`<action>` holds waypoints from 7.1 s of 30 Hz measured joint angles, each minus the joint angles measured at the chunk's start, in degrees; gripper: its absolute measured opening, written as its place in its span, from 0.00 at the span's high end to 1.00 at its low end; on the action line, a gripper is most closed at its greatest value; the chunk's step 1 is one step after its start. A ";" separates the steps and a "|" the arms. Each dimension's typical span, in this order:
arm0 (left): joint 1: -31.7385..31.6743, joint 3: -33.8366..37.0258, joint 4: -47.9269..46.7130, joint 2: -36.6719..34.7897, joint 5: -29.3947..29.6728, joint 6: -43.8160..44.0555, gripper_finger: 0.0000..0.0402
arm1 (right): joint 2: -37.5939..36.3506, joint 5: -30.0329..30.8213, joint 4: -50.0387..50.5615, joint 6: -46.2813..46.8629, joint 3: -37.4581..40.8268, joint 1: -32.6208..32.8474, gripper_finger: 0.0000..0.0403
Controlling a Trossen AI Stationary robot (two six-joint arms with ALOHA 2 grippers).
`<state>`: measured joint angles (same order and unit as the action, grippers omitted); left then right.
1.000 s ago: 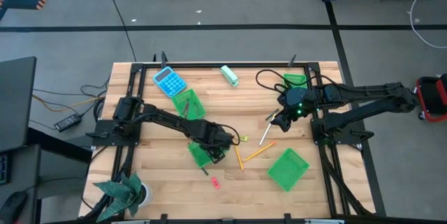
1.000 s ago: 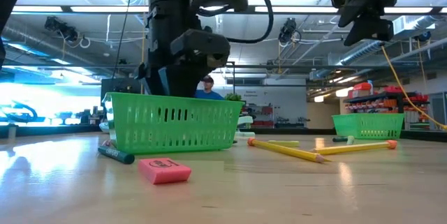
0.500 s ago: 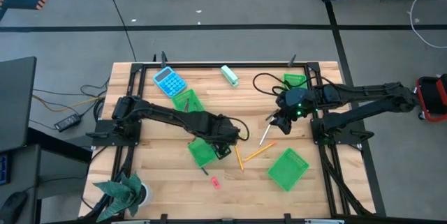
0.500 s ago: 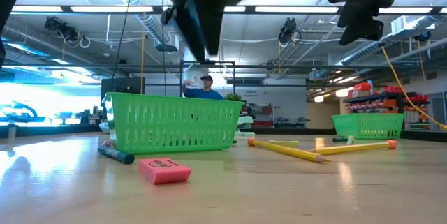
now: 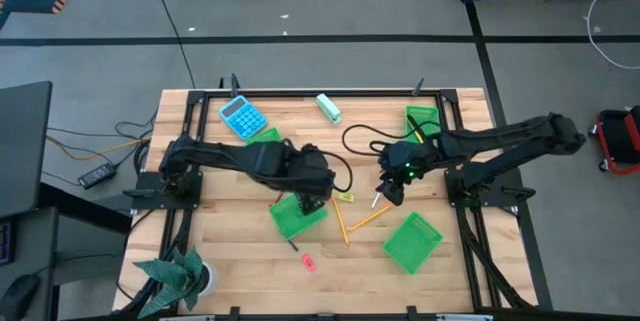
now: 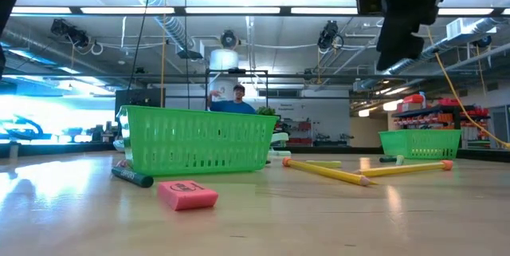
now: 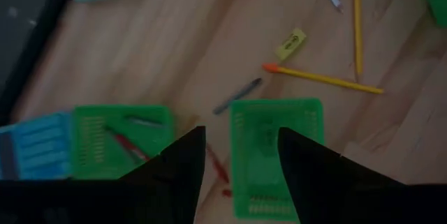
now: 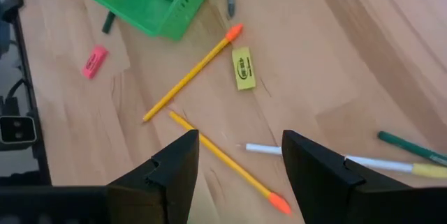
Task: Sort crayons/erasers/pens/pencils in bins
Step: Put the yellow eraser into the bottom left green bin
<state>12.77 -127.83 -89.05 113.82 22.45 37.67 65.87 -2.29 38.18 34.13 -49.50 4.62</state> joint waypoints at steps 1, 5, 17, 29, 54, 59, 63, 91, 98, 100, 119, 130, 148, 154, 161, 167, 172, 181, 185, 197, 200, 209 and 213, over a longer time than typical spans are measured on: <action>0.22 -1.49 -1.32 -0.11 0.78 0.04 0.53 | 0.59 0.01 -0.76 -0.04 0.00 0.26 0.48; 0.67 -4.70 -0.98 -2.51 3.45 0.16 0.53 | 2.89 -0.26 -5.72 -0.72 0.00 0.57 0.48; 0.88 -5.24 -0.97 -9.67 8.63 2.13 0.54 | 11.56 -3.59 -13.15 -1.57 0.00 0.79 0.48; -0.58 -5.20 -0.94 -15.11 10.14 -7.49 0.56 | 18.60 -0.68 -12.31 -2.97 -8.30 0.51 0.48; 6.15 -5.20 -0.95 -23.63 10.57 -8.68 0.57 | 43.48 2.59 6.61 -6.65 -35.30 -0.61 0.48; 7.34 -5.20 0.19 -23.52 10.83 -7.43 0.57 | 44.17 2.57 10.02 -9.76 -35.26 -0.61 0.48; 7.41 -5.20 2.88 -23.50 10.97 -6.84 0.57 | 44.13 2.61 13.04 -15.59 -35.25 -0.61 0.48; 7.28 -5.20 7.95 -23.45 12.45 -1.88 0.57 | 44.08 3.62 1.87 -32.37 -24.98 -1.98 0.37; 7.28 -5.20 7.78 -23.45 12.45 -1.86 0.57 | 44.08 2.89 -0.79 -29.03 -21.58 -1.64 0.37; 7.28 -5.20 7.74 -23.45 12.45 -1.86 0.57 | 44.06 2.85 -0.81 -28.28 -20.62 -1.23 0.37; 7.28 -5.18 5.99 -23.45 12.42 -2.23 0.57 | 43.80 2.37 -3.46 -24.27 -17.78 -1.15 0.57; 7.31 -5.18 6.02 -23.45 12.43 -2.19 0.57 | 43.89 2.48 -4.05 -24.49 -17.73 -1.13 0.79; 8.03 -5.13 7.76 -22.19 13.74 0.76 0.57 | 44.08 -2.78 -3.45 -23.64 -20.35 -1.65 0.81; 8.05 -5.13 8.28 -22.21 13.71 0.76 0.57 | 44.04 -2.72 -0.65 -24.06 -20.37 -1.92 0.81; 8.05 -5.13 8.28 -22.21 13.71 0.76 0.57 | 42.71 -2.90 3.43 -23.74 -20.39 -1.98 0.81; 8.03 -5.13 8.30 -22.23 13.71 0.73 0.57 | 40.32 -2.42 3.96 -23.64 -20.39 -2.04 0.81; 8.03 -5.13 8.35 -22.23 13.71 0.73 0.57 | 38.04 -2.66 3.53 -20.91 -20.52 -2.25 0.81; 8.03 -5.15 8.46 -22.23 13.71 0.68 0.57 | 30.12 -2.76 -2.89 -19.11 -20.52 -2.20 0.81; 7.86 -5.16 8.42 -22.23 13.73 0.64 0.57 | 28.55 -3.99 -10.86 -18.12 -20.52 -1.91 0.81; 7.65 -5.20 8.06 -22.32 13.96 0.02 0.57 | 38.89 -5.43 -19.55 -21.79 -31.13 2.00 0.81; 7.65 -5.20 8.06 -22.32 13.95 0.12 0.57 | 42.60 -5.72 -19.33 -23.46 -33.71 2.08 0.81; 7.65 -5.20 8.29 -22.31 13.95 0.72 0.57 | 49.79 -8.10 -19.44 -26.01 -34.99 1.89 0.81; 7.65 -5.20 8.54 -22.30 13.95 0.74 0.57 | 51.82 -8.97 -19.02 -27.15 -34.99 1.91 0.81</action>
<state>20.43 -133.03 -80.51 91.53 36.40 38.42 117.69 -11.27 19.15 6.98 -84.49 6.52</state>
